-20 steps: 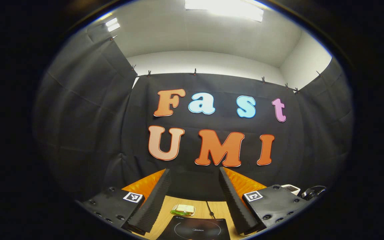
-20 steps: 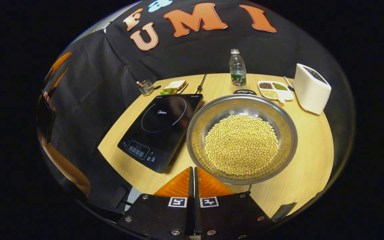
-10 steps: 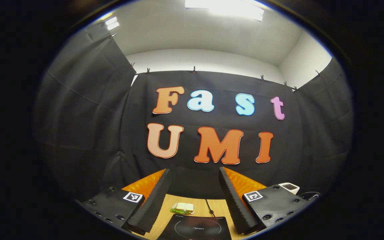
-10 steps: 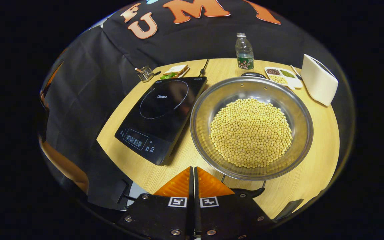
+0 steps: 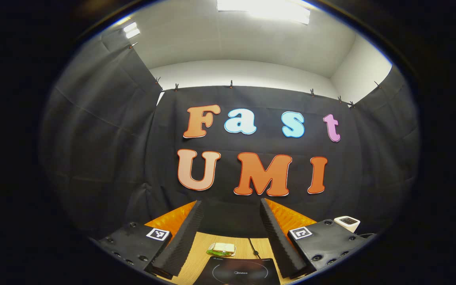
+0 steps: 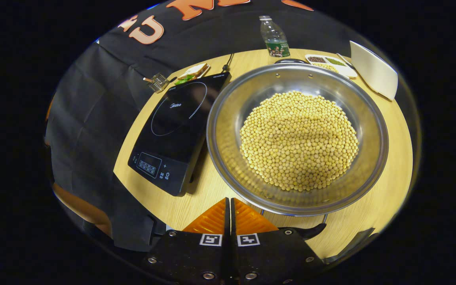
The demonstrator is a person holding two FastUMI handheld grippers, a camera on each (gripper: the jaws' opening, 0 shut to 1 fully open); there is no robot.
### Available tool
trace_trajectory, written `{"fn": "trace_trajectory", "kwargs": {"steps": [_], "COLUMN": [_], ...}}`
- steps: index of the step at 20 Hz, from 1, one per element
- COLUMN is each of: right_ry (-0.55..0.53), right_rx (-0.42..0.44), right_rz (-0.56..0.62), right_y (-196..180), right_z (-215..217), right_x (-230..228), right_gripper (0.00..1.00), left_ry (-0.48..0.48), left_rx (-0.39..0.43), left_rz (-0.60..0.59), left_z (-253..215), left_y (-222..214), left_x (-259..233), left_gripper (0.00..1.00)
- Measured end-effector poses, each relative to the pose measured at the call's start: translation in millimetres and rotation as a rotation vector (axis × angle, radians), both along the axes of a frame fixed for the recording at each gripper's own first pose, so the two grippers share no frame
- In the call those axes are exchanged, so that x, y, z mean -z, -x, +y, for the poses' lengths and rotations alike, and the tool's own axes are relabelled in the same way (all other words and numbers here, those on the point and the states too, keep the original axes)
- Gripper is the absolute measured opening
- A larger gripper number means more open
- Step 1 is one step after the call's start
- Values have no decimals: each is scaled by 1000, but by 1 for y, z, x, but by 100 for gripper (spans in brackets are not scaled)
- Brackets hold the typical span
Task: First push the handle of the pot to place it horizontally, then grasp the pot with both hands and set it on the induction cooktop.
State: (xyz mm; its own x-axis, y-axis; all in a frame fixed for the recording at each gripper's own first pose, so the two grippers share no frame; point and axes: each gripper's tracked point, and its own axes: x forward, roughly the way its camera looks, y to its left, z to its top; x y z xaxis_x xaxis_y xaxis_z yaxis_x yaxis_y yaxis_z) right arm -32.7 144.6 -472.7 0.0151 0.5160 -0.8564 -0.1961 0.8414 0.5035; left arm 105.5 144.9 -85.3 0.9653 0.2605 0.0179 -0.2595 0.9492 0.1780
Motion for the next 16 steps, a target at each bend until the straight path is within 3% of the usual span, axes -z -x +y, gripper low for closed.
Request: {"fn": "trace_trajectory", "kwargs": {"steps": [7,16], "right_ry": [-33,35], "right_rx": [37,65], "right_rz": [51,44], "right_y": [2,-1], "right_z": [-11,-55], "right_x": [2,9], "right_gripper": [0,0], "left_ry": [10,8], "left_rx": [6,-40], "left_rz": [20,69], "left_z": [0,20], "left_y": [-4,-13], "left_x": [10,33], "left_gripper": [92,96]}}
